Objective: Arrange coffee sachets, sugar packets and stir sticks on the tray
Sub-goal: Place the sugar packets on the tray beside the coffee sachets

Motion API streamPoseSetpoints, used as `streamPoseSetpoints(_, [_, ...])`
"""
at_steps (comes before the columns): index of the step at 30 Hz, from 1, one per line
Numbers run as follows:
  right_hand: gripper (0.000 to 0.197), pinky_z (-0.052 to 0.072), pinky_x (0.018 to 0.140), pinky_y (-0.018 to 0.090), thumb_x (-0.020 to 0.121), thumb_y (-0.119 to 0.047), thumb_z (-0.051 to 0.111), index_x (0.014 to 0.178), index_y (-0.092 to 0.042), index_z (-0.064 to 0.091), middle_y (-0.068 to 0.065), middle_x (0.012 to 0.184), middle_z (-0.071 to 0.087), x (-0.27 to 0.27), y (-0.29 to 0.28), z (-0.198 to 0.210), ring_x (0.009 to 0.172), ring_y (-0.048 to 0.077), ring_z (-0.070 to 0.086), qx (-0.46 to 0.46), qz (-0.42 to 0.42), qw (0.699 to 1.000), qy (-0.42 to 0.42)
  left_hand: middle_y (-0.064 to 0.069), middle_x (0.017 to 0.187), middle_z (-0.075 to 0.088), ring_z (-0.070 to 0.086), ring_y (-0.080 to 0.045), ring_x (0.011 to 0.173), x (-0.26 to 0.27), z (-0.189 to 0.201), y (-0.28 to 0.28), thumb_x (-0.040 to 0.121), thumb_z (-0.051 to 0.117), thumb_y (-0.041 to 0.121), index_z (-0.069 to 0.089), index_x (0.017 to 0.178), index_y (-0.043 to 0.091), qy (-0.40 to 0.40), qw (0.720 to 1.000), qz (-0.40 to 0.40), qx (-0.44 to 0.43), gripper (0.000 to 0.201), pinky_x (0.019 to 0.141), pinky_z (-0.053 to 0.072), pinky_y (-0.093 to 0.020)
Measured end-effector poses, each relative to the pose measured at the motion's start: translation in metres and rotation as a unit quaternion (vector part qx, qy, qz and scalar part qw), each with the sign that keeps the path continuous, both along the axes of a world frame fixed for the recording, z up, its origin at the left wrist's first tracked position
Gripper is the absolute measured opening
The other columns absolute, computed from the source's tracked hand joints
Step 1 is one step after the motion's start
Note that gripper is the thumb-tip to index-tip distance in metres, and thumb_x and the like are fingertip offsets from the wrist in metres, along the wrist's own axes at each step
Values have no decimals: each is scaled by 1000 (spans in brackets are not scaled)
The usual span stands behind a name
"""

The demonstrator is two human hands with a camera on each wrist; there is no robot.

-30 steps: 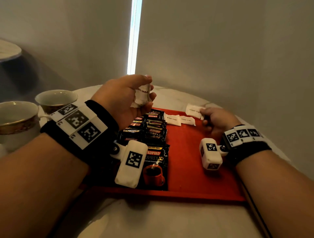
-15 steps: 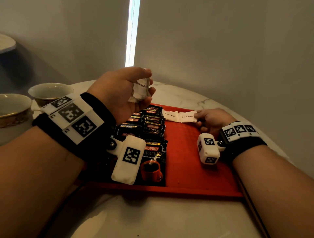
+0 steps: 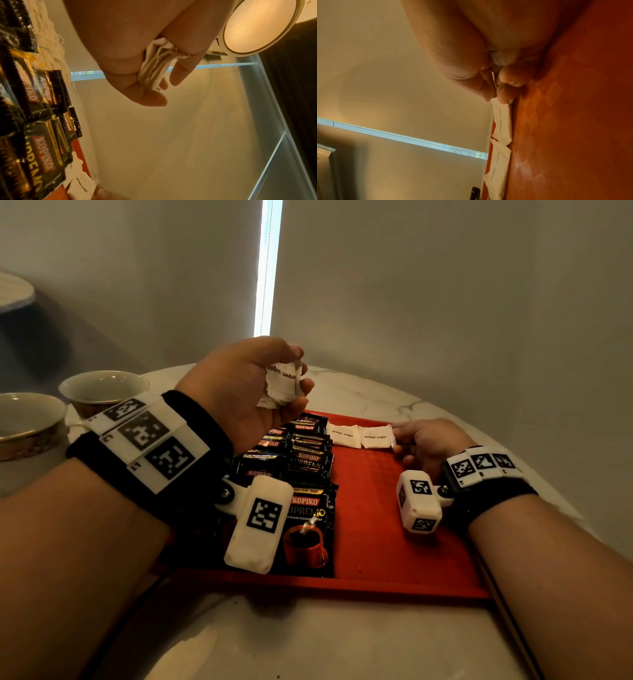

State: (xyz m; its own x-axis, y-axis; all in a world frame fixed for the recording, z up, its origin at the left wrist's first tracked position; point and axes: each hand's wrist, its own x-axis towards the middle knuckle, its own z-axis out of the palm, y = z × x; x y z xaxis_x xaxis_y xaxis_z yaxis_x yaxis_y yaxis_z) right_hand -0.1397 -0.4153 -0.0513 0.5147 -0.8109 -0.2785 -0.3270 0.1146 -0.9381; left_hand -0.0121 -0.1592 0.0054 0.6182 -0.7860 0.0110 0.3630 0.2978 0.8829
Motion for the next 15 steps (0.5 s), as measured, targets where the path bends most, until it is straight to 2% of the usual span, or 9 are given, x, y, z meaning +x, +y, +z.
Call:
streamPoseSetpoints(5, [24,33,42,20,98,-6,52,119,-2,64,12,91,66,-1,4,2,55,13,51,11,-4,1000,-6,-10,104,56,64,-20,79,-2,0,1,94,55,14,61,99,11,5,1000,11,1,8,55,53,-26])
streamPoseSetpoints(8, [23,34,45,21,98,-8,54,118,-2,63,11,92,64,-1,5,2,56,13,51,14,-6,1000,-5,-12,105,55,63,-22,82,-4,2,2,94,47,12,58,102,9,12,1000,11,-2,14,57,55,-27])
streamPoseSetpoints(11, [17,35,49,23,97,-9,56,110,-2,66,12,95,61,-2,5,3,58,14,51,9,-9,1000,-2,-15,105,54,63,-25,84,-5,3,3,93,41,11,57,104,7,30,999,3,-11,20,59,57,-28])
streamPoseSetpoints(15, [7,36,51,24,96,-11,60,95,-5,65,7,80,57,0,6,4,58,13,50,9,-21,1000,-10,-21,120,55,66,-33,98,-4,3,4,92,37,8,60,107,6,39,999,11,-10,27,72,62,-35])
